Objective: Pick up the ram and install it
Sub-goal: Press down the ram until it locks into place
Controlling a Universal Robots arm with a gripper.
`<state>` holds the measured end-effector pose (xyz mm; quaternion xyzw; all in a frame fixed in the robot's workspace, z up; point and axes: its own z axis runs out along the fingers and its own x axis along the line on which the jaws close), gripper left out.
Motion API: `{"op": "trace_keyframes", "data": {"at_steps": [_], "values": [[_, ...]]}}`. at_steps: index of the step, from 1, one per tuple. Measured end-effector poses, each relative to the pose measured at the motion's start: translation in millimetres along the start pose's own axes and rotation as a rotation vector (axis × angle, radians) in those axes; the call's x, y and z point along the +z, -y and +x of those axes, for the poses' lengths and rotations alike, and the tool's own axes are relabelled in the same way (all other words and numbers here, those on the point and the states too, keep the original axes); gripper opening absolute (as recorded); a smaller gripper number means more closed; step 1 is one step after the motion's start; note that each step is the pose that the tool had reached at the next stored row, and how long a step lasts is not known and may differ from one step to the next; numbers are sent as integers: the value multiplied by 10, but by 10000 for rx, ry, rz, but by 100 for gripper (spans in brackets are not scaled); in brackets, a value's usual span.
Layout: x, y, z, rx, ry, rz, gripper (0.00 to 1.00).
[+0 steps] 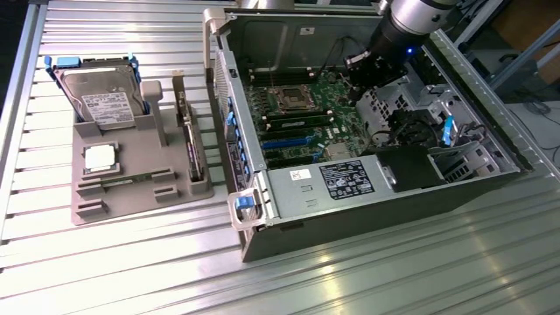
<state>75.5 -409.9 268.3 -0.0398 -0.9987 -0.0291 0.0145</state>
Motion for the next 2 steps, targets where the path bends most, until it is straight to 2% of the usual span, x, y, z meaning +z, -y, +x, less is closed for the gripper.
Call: {"op": "trace_keyframes", "data": {"at_steps": [2], "values": [[0,0,0,85,4,-15,10]]}}
